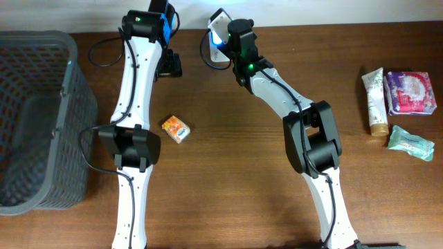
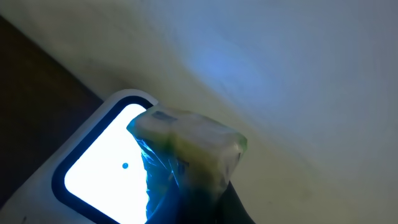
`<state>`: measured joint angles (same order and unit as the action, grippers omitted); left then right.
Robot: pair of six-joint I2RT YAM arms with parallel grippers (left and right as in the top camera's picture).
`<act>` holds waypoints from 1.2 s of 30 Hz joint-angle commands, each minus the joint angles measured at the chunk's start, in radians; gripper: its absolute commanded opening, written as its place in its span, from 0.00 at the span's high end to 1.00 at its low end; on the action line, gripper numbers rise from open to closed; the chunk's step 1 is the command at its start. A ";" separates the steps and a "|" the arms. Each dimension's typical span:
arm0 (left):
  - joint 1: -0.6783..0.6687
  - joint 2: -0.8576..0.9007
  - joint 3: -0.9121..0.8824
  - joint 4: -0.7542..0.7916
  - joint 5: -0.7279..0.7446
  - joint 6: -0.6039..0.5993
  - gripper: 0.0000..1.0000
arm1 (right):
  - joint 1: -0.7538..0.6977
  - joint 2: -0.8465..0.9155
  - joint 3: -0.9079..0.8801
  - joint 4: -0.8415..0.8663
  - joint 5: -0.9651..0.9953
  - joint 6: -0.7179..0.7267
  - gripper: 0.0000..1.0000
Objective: Scan the item barcode
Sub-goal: 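Carry the green pack right and drop it near the pink package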
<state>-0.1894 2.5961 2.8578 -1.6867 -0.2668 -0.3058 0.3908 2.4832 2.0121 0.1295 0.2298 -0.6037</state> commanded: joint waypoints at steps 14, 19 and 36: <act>0.000 0.009 0.015 -0.001 -0.010 0.008 0.01 | -0.291 -0.339 0.019 -0.576 0.257 0.804 0.96; 0.000 0.009 0.015 -0.001 -0.010 0.008 0.01 | -0.576 -0.374 0.017 -1.041 0.256 0.849 0.96; 0.000 0.009 0.015 -0.001 -0.010 0.008 0.01 | -0.830 -0.355 -0.013 -1.393 -0.216 0.848 0.01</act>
<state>-0.1894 2.5961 2.8578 -1.6867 -0.2668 -0.3058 -0.4618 2.1181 2.0045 -1.2278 0.2276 0.2367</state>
